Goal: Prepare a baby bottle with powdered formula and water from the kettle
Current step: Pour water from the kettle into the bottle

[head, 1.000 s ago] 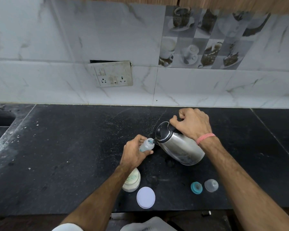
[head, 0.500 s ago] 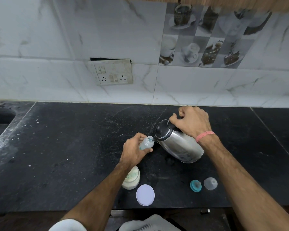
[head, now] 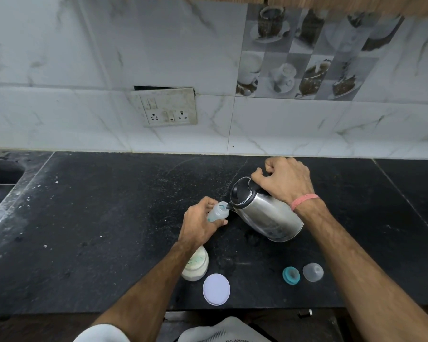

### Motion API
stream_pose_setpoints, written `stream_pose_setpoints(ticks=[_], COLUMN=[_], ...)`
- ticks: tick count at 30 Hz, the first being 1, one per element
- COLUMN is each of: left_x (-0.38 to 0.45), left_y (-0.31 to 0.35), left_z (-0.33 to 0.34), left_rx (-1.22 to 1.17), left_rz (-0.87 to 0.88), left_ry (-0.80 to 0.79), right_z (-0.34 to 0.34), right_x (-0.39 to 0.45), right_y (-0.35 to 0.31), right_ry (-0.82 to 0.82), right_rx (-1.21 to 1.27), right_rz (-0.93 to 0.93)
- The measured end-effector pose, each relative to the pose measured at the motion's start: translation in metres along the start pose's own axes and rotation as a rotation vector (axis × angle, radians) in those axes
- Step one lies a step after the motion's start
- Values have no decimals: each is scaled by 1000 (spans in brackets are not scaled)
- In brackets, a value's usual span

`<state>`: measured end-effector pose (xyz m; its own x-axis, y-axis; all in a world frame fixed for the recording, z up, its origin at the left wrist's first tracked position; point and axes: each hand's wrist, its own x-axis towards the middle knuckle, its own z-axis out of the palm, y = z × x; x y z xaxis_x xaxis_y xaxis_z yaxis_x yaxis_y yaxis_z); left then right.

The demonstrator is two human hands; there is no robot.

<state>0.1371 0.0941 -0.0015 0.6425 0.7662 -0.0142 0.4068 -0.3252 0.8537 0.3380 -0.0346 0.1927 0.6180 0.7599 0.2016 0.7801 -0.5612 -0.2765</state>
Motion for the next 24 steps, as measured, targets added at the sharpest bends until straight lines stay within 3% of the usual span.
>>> stream_pose_setpoints(ticks=[13, 24], left_x=[-2, 1], left_y=[5, 13], left_z=[-2, -6], left_rx=[-8, -67], left_rz=[-15, -24], left_ry=[-9, 6], right_z=[3, 14], right_x=[2, -7], right_y=[4, 26], right_ry=[18, 113], right_rx=[17, 181], right_rz=[-4, 73])
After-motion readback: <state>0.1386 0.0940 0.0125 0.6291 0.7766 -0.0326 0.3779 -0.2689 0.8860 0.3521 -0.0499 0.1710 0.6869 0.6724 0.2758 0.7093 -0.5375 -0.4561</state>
